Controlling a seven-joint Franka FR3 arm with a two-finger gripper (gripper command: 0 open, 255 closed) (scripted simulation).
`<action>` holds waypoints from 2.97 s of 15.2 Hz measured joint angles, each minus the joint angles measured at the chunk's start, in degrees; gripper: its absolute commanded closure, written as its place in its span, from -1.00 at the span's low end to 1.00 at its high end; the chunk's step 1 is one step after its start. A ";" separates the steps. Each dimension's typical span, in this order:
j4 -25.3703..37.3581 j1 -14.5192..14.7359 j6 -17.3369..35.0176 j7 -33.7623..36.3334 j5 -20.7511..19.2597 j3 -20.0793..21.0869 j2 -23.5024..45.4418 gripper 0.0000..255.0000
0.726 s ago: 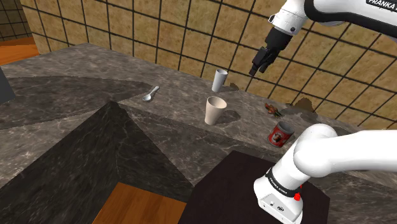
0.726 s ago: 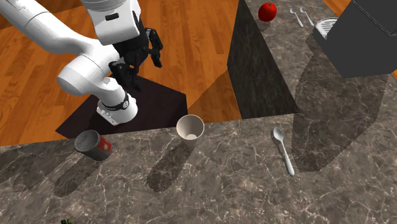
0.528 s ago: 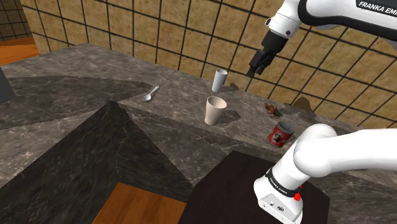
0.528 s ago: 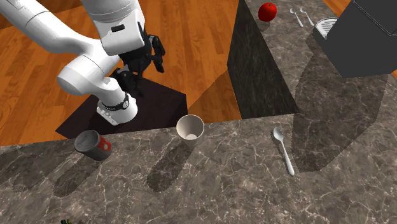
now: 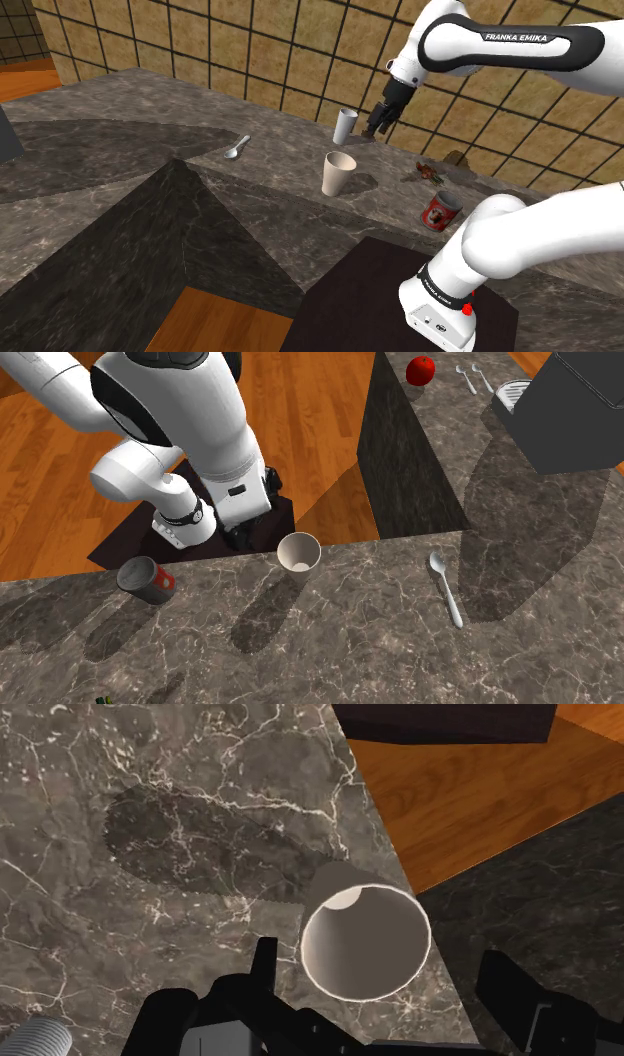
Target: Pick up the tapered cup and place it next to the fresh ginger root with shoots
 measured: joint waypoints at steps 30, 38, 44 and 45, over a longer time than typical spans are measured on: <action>-2.84 2.89 20.69 -9.76 5.72 -5.60 21.33 1.00; -1.81 2.74 18.21 -9.02 5.15 -5.33 19.82 1.00; 1.07 2.51 13.07 -7.89 4.35 -4.91 17.42 1.00; 1.45 2.44 12.36 -7.84 4.23 -4.91 17.10 1.00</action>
